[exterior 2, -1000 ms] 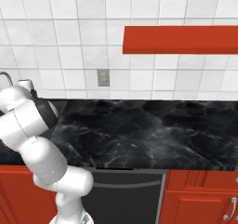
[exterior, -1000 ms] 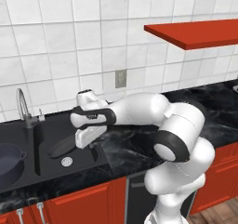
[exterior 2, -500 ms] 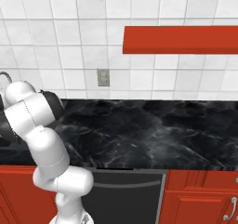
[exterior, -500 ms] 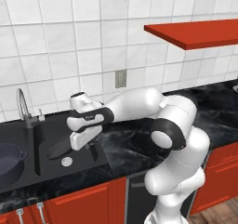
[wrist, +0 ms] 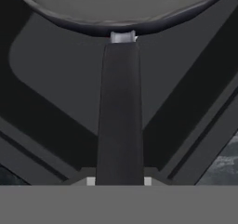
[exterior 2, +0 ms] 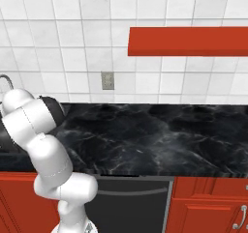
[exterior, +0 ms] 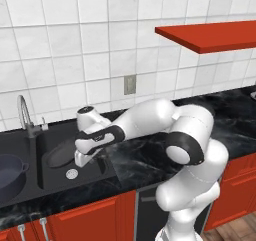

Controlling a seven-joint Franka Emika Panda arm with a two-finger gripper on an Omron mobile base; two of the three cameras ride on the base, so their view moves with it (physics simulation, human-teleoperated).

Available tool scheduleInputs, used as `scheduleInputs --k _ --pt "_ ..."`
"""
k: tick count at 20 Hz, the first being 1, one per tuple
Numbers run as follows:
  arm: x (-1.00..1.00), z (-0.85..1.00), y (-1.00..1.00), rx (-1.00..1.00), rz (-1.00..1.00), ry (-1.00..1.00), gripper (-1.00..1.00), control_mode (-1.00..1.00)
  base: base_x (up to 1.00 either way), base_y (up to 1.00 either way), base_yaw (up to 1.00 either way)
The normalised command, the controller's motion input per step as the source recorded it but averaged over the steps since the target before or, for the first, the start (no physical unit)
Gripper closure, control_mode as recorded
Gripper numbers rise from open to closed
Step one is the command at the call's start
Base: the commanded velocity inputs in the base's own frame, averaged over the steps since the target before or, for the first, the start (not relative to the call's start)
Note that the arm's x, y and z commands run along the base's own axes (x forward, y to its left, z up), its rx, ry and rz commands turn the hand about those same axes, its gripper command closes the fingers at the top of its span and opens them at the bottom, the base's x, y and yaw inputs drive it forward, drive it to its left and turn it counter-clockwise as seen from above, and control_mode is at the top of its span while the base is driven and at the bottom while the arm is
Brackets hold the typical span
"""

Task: Move the pot and pan from the stove into the sink.

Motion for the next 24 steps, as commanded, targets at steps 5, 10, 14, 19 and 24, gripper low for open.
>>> scheduleInputs --k 5,10,14,19,24 --pt "0.00 -0.01 0.00 0.03 0.00 -0.03 1.00 -1.00 0.00 0.00 0.00" --pt "0.27 -0.16 0.01 0.00 0.00 0.01 1.00 -1.00 0.00 0.00 0.00" --pt "0.28 -0.26 0.02 0.00 0.00 0.03 1.00 -1.00 0.00 0.00 0.00" --pt "0.16 -0.13 0.09 -0.01 0.00 0.00 1.00 -1.00 0.00 0.00 0.00" --pt "0.01 -0.27 0.41 -0.05 -0.02 0.00 1.00 -1.00 0.00 0.00 0.00"
